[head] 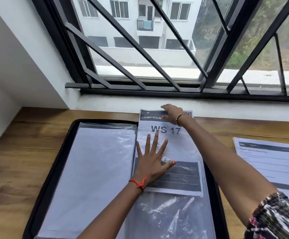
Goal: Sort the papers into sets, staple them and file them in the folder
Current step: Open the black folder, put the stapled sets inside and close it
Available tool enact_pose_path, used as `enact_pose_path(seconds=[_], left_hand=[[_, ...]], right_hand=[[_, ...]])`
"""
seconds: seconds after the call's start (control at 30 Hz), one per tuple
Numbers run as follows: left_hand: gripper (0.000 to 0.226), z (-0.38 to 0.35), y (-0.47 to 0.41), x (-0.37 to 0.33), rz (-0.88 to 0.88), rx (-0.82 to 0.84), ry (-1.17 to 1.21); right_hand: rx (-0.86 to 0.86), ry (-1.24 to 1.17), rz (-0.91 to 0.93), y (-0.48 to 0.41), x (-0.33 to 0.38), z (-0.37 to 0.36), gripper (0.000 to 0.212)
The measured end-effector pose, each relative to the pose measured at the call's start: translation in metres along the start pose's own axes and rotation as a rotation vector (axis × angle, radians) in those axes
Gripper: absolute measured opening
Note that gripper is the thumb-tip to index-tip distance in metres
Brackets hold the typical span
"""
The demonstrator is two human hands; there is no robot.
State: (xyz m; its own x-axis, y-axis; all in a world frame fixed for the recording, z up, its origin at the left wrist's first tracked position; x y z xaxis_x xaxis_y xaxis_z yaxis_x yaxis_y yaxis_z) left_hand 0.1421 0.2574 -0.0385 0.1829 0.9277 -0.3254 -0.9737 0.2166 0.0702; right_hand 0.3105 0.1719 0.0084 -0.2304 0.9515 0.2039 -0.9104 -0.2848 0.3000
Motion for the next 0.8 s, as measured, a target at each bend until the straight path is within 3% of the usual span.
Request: enact_pose_path(seconds=[0.2, 0.27, 0.8], left_hand=[[0.089, -0.005, 0.02, 0.018, -0.011, -0.107, -0.083], [0.092, -0.008, 0.023, 0.02, 0.004, -0.026, -0.06], [0.108, -0.015, 0.019, 0.018, 0.024, 0.055, -0.129]], right_hand=[[-0.039, -0.074, -0.054, -0.009, 0.015, -0.017, 0.031], [-0.043, -0.095, -0.054, -0.005, 0.017, -0.017, 0.028], [0.002, 0.035, -0.052, 0.037, 0.032, -0.02, 0.03]])
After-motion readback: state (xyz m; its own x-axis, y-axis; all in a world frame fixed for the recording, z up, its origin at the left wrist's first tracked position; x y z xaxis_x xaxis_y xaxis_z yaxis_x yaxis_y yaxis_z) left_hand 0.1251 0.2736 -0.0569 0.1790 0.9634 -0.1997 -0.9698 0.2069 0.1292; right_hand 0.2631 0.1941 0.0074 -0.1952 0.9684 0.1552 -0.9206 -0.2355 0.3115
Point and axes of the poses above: each hand's wrist, its own y-axis away from the middle knuckle, its own z-axis out of the back of the hand, x = y × z, the point moved 4 cm from there along -y, towards the middle knuckle, and after that the axes turned 3 degrees about -x, right-handed, at the moved point
